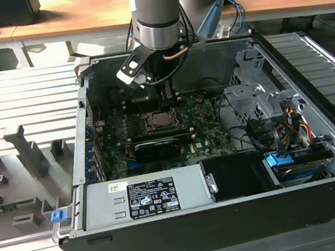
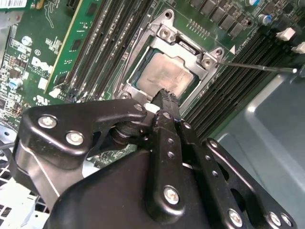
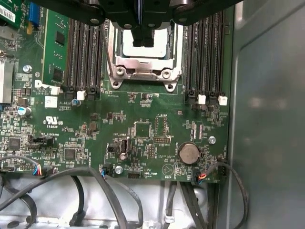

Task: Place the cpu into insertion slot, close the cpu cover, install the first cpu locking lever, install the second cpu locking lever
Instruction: 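Close the cpu cover, then install the first cpu locking lever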

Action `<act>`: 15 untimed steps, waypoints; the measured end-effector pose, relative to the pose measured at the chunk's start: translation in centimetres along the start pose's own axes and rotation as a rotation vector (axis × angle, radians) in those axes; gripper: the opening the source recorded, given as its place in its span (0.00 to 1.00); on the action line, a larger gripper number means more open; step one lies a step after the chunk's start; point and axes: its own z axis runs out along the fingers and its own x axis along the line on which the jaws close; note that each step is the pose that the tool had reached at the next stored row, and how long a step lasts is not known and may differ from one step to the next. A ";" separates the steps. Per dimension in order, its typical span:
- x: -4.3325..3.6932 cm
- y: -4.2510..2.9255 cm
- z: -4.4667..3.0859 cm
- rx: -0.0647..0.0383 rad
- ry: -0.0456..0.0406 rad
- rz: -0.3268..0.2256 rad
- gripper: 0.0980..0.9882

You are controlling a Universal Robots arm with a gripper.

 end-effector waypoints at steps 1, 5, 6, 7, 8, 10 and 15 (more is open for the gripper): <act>0.00 -0.07 0.02 0.000 0.0001 0.000 0.01; 0.02 -0.39 0.07 0.000 0.0003 0.000 0.01; 0.03 -0.50 0.07 0.000 0.0002 0.000 0.01; 0.04 -0.60 0.08 0.000 0.0004 0.000 0.01; 0.03 -0.63 0.07 0.000 0.0002 0.000 0.01; 0.03 -0.63 0.03 0.000 0.0001 0.000 0.01; 0.04 -0.64 -0.27 0.000 0.0001 0.000 0.01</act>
